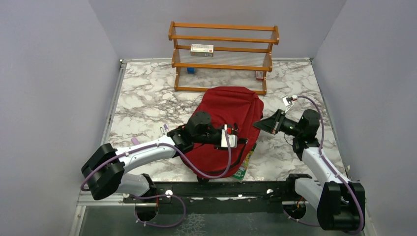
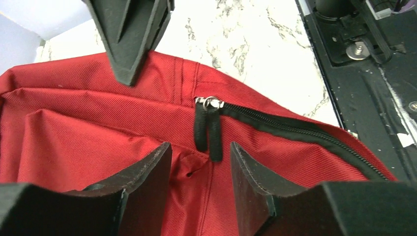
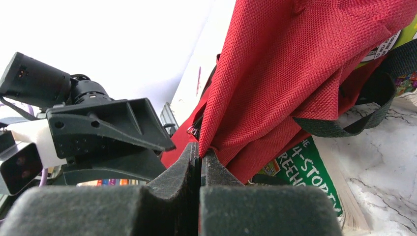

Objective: Pack the student bag
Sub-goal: Unzip the student bag at the center of the board.

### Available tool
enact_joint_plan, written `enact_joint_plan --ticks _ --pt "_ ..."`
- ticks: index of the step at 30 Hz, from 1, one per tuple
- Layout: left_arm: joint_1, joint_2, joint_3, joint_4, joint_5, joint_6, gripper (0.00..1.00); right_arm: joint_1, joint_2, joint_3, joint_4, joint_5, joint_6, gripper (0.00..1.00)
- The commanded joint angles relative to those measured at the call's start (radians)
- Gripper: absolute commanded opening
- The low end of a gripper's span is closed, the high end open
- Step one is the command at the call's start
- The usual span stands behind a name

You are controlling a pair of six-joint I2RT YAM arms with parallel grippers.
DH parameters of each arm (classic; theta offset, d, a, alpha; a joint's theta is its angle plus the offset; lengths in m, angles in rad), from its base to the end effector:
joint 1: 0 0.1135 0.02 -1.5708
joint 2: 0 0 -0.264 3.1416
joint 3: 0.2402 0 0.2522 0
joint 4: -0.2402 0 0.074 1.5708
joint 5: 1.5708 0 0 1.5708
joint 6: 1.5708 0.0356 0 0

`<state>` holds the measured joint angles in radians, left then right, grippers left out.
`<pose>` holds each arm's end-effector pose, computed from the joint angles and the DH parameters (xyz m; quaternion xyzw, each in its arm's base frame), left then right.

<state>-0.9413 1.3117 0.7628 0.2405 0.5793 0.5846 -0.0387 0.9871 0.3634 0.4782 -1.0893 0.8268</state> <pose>0.1559 -0.2471 0.2606 0.6565 0.4427 -0.3273 0.5157 0.1990 0.0239 0.2263 -0.0361 0.7296 0.5767 0.3659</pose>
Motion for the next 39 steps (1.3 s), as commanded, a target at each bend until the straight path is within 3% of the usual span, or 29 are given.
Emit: enact_joint_plan --ticks 1,5,13,23,30,39 --pt "-0.031 0.015 0.039 -0.009 0.0 -0.015 0.47 -0.004 -0.023 -0.003 0.062 -0.04 0.012 0.01" --pt "-0.053 0.049 0.032 0.03 -0.028 -0.029 0.45 -0.004 -0.014 0.0 0.058 -0.045 -0.007 0.01" --pt "-0.077 0.125 0.07 0.062 -0.121 -0.07 0.25 -0.004 -0.029 0.013 0.029 -0.053 -0.016 0.01" --pt "-0.08 0.153 0.063 0.106 -0.151 -0.091 0.3 -0.004 -0.04 0.011 0.003 -0.051 -0.039 0.0" --pt "-0.082 0.075 0.023 0.098 -0.188 -0.111 0.01 -0.004 -0.056 0.026 -0.106 0.045 -0.096 0.01" --pt "-0.082 -0.041 0.011 -0.053 -0.209 -0.088 0.0 -0.003 -0.048 0.057 -0.251 0.213 -0.149 0.0"
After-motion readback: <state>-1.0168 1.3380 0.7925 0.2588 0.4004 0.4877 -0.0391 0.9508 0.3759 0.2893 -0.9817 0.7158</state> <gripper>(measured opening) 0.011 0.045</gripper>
